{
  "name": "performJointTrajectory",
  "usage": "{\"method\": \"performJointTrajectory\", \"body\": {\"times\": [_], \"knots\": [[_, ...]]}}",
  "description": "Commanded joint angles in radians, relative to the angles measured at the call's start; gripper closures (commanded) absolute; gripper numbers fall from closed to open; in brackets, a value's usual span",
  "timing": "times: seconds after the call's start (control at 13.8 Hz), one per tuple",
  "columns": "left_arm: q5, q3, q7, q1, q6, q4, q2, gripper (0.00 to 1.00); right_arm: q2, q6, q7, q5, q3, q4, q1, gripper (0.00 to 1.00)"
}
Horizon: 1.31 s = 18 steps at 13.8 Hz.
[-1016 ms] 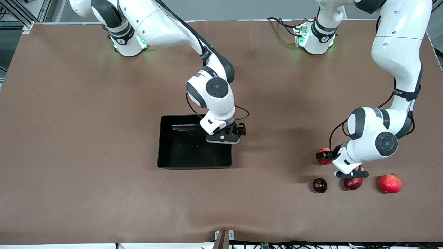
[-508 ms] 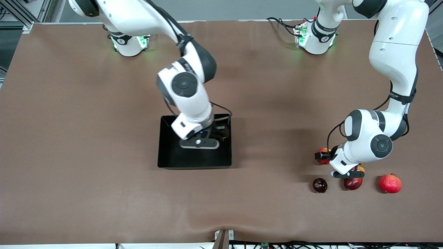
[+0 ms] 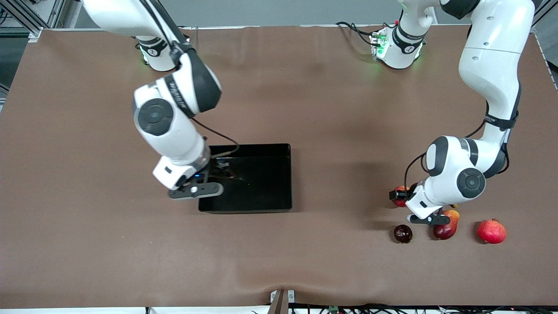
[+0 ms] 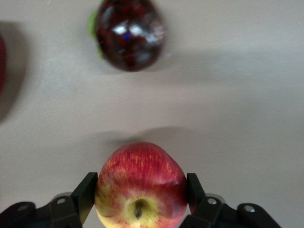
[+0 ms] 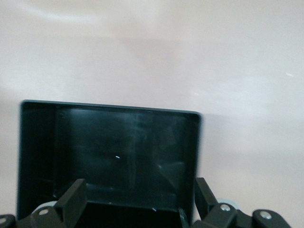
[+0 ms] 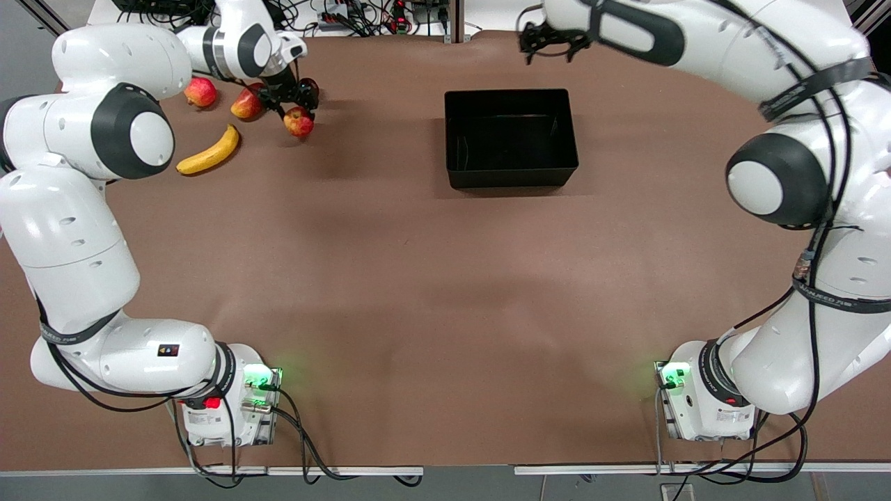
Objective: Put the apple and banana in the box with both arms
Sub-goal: 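Lift the apple with the left gripper while the right gripper withdraws, then carry the apple over the box and open the left gripper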
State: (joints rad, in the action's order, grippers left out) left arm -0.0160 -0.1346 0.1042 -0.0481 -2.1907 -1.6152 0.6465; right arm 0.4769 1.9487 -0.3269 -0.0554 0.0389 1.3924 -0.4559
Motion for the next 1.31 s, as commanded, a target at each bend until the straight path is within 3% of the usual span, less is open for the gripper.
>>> {"method": "performJointTrajectory", "body": {"times": [0.0,0.29,0.8,0.94,1.23], "knots": [[0.008,0.009,0.046,-0.067,0.064,0.003,-0.080,0.61,-0.093,-0.083,0.026,-0.006,-0.016,0.054,0.086,0.00],[0.011,0.007,0.288,-0.185,0.155,0.159,-0.065,0.64,-0.164,-0.186,0.126,-0.008,-0.016,0.056,0.210,0.00],[0.022,0.015,0.756,-0.393,0.154,0.365,0.045,0.65,-0.283,-0.286,0.371,-0.008,-0.013,0.057,0.419,0.00],[0.022,0.016,0.868,-0.444,0.131,0.428,0.084,0.65,-0.325,-0.347,0.376,-0.006,0.025,0.057,0.428,0.00],[0.024,0.012,1.086,-0.521,-0.039,0.439,0.126,0.65,-0.409,-0.441,0.378,0.006,0.053,0.057,0.440,0.00]]}}
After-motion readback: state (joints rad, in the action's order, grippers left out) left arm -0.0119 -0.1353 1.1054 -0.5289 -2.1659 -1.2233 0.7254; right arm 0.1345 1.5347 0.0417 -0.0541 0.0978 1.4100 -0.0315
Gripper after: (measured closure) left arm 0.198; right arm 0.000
